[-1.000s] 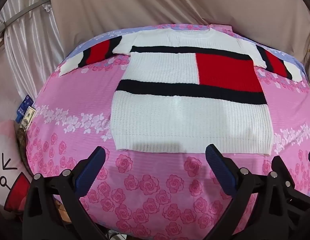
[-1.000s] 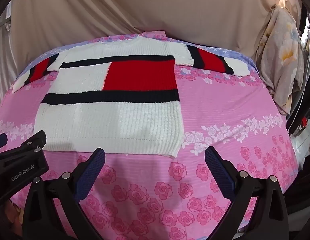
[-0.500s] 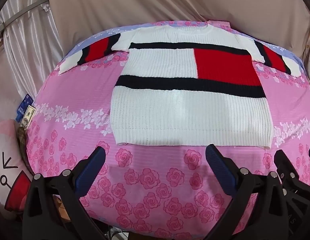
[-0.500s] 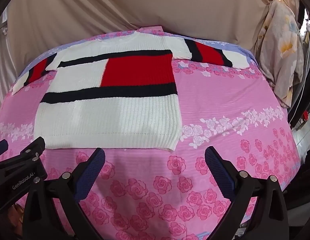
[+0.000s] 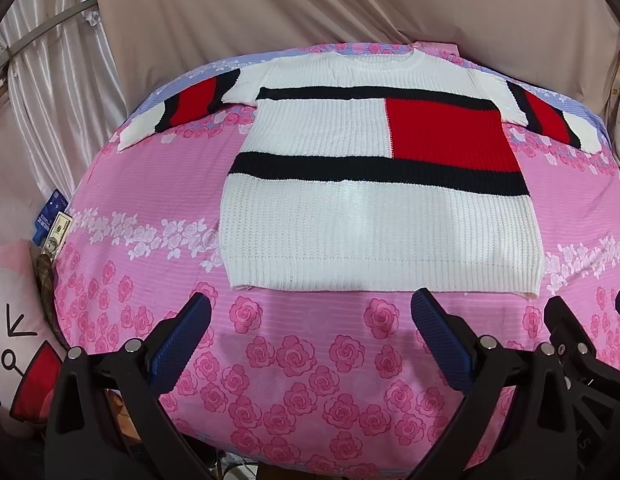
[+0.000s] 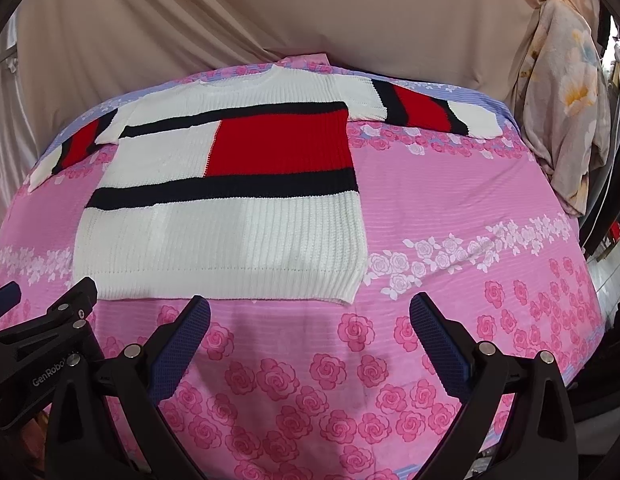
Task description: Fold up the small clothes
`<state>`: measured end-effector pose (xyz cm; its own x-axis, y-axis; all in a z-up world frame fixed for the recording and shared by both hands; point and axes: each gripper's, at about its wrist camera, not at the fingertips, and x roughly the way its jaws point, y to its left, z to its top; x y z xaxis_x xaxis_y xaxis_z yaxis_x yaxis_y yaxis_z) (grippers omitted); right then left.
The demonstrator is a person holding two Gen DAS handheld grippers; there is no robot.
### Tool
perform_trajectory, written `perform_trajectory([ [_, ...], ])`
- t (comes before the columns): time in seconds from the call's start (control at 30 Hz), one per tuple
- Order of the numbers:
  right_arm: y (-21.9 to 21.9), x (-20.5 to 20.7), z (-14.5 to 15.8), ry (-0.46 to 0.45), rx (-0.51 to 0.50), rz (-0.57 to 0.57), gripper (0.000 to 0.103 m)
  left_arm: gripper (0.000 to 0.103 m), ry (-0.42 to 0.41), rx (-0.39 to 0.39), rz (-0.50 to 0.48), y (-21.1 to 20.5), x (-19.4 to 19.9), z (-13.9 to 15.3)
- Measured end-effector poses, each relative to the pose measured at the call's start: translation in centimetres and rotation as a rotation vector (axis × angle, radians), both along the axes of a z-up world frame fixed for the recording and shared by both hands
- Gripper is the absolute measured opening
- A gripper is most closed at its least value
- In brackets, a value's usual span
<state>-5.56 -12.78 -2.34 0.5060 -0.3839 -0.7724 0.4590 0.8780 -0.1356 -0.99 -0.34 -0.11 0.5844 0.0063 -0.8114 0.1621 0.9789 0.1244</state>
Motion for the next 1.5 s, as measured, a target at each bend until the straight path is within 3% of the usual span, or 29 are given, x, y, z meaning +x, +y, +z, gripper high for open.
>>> perform_trajectory([
  [1.5,0.4,0.3,-1.2,0.018,0.028,-0.010,0.098,0.097,0.023,0.015,0.013,0.6,0.1,-0.8],
])
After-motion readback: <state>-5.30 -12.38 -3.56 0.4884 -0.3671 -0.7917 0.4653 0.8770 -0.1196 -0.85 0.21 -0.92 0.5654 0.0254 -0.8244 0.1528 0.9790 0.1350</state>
